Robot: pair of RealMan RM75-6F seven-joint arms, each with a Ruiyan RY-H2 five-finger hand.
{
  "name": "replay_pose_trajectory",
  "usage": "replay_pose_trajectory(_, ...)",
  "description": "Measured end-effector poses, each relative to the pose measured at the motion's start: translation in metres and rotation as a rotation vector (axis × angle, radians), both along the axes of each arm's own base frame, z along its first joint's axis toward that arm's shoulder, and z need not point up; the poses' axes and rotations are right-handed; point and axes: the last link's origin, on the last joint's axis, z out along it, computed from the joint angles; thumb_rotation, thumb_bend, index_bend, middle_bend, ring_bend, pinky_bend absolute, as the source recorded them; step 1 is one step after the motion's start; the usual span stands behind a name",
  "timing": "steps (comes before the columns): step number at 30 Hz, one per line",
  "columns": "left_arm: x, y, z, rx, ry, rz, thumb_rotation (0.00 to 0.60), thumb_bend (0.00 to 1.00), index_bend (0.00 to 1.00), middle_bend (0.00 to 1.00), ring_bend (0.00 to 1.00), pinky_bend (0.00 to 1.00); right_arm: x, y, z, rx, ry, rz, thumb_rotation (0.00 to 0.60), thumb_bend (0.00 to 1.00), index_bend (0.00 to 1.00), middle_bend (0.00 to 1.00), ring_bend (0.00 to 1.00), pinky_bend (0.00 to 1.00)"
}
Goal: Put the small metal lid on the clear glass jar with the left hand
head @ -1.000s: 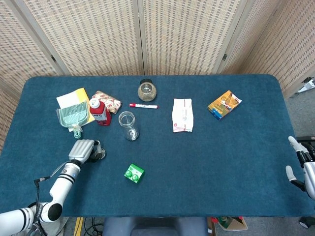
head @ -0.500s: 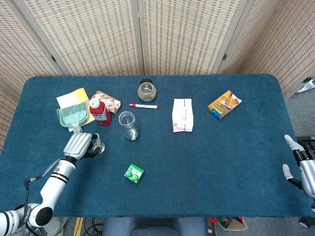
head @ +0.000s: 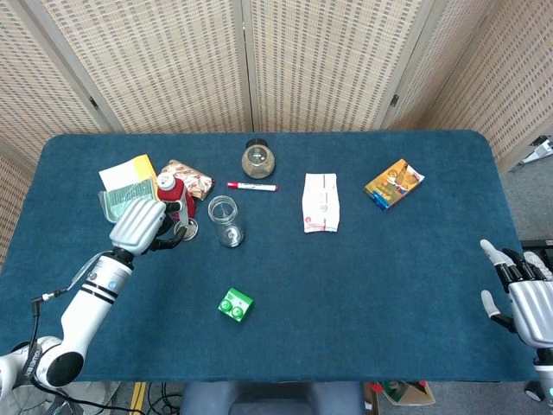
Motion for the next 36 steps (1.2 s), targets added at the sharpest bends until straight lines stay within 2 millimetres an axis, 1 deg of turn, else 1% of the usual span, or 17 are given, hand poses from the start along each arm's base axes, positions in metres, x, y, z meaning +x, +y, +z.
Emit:
replay_pose_trajectory(5,0.013,0.014,0.001,-0.002,-0.022,-0.004,0.600,0.44,0.61,1.00,0.94,1.00,0.002,0.002,0.001,-0.004,0.003,0.005,0.600,0.44,0.05,0.21,0.11,0.28)
replay_pose_trajectory(10,0.028,0.030,-0.003,0.000,-0.031,-0.014,0.600,0.44,0.61,1.00,0.94,1.00,0.003,0.005,0.003,-0.011,0.008,0.003,0.600,0.44,0.05,0.21,0.11,0.28)
replay_pose_trajectory(19,0.048,0.051,-0.020,-0.029,-0.001,-0.021,0.600,0.44,0.61,1.00,0.94,1.00,0.003,0.006,0.004,-0.013,0.015,-0.008,0.600,0.44,0.05,0.21,0.11,0.28)
replay_pose_trajectory(25,0.053,0.057,-0.030,-0.038,0.025,-0.018,0.600,0.44,0.60,1.00,0.94,1.00,0.001,0.007,0.005,-0.016,0.016,-0.016,0.600,0.44,0.05,0.21,0.11,0.28)
replay_pose_trajectory(36,0.050,0.065,-0.040,-0.036,0.064,0.009,0.600,0.44,0.60,1.00,0.94,1.00,-0.003,0.010,0.007,-0.024,0.013,-0.029,0.600,0.44,0.05,0.21,0.12,0.28)
